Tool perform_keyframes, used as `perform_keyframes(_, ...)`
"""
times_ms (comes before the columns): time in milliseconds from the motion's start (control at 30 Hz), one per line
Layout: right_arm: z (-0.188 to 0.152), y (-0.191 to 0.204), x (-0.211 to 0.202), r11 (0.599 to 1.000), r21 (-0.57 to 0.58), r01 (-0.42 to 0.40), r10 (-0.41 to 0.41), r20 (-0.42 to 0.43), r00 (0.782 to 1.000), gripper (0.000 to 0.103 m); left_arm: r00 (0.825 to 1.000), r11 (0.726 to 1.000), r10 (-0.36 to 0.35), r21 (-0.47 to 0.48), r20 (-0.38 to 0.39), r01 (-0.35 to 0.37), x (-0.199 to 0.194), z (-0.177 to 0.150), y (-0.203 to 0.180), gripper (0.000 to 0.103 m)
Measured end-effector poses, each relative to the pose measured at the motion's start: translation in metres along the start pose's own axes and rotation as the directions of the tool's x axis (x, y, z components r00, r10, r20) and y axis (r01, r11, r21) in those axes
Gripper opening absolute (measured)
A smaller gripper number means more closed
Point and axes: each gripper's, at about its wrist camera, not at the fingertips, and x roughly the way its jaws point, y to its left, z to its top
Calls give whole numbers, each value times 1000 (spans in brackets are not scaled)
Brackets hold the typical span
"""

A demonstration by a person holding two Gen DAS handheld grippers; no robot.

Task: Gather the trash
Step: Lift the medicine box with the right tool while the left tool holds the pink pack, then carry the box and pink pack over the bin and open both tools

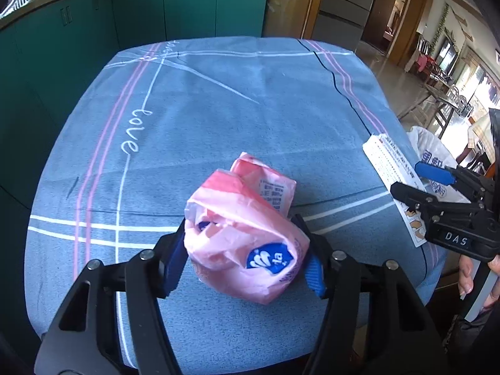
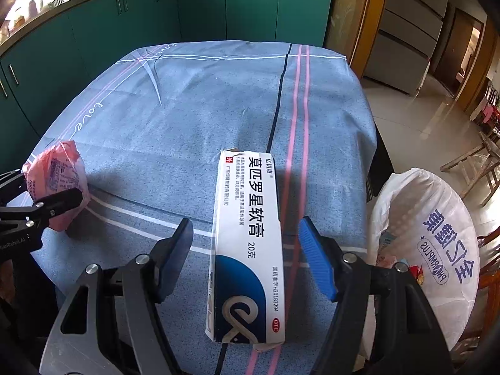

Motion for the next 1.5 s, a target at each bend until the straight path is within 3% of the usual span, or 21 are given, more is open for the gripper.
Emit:
perform_keyframes(400, -1, 8, 15, 1000, -3, 8, -8, -36, 999, 68, 986, 993, 112, 13, 125, -115, -28, 7, -1, 63)
perform_keyframes(467, -1, 11, 15, 1000, -9, 0, 0, -32, 999, 62, 983, 992, 120, 13, 136, -123, -32, 8, -1, 63)
perform_keyframes(600, 0, 19, 13, 999, -30, -33, 32, -32, 999, 41, 979, 991, 128, 8, 156, -131, -37, 9, -1, 63)
perform_keyframes(1167, 2, 18, -5, 997, -47, -60, 62, 30, 998, 39, 977, 991, 125, 35, 173, -132, -46, 10, -16, 63)
perform_keyframes(1300, 0, -5, -16, 999, -5, -35, 35, 63, 997, 39, 977, 990, 122, 53, 172, -133, -45, 10, -24, 63)
perform_keyframes(1500, -11, -90, -46, 982, 167, 92, -112, 117, 987, 39, 978, 987, 113, 91, 176, -130, -46, 12, -43, 63)
